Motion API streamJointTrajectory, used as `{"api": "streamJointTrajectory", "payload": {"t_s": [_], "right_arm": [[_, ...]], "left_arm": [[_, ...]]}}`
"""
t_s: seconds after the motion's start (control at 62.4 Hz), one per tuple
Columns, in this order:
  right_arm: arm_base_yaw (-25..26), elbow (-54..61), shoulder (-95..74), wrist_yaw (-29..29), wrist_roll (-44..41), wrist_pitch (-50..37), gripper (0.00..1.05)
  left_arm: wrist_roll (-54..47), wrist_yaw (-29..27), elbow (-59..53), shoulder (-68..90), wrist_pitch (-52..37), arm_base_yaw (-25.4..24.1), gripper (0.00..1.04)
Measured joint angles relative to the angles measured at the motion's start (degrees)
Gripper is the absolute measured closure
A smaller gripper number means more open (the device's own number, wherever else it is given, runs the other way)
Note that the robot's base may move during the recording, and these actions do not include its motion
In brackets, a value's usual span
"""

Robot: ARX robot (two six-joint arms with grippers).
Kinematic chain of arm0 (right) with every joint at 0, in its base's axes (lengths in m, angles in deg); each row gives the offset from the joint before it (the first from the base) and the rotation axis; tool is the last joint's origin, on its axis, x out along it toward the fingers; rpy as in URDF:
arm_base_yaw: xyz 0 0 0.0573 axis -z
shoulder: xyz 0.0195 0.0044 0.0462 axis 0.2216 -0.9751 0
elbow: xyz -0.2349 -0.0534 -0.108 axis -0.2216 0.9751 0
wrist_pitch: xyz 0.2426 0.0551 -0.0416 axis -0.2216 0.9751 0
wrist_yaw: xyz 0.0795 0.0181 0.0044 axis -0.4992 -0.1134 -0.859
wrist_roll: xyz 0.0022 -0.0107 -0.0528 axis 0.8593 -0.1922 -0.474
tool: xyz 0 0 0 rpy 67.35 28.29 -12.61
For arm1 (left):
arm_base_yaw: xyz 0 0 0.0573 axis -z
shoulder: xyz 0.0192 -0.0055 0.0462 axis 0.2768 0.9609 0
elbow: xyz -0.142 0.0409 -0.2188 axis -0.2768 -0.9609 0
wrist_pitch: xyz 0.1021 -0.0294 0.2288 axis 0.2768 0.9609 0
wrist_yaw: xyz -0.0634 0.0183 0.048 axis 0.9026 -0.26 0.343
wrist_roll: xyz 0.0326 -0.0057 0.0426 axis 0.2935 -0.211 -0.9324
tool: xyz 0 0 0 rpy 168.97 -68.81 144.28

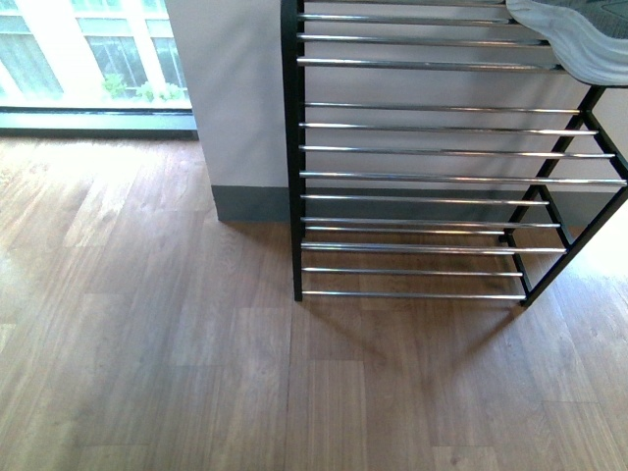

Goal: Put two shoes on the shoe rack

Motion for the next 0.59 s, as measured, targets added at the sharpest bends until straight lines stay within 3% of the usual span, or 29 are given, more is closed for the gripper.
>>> {"api": "streamJointTrajectory", "payload": {"t_s": [0.529,0.593], "right_arm": [[0.0,0.0,0.2,0.0,0.0,0.0,1.04],[-0.3,-0.1,-1.8,-6.5,3.5,-3.5,1.04]], "left_arm": [[0.0,0.0,0.0,0.0,0.0,0.0,1.03],[0.0,-0.1,0.0,0.0,0.0,-0.1,1.03]]}}
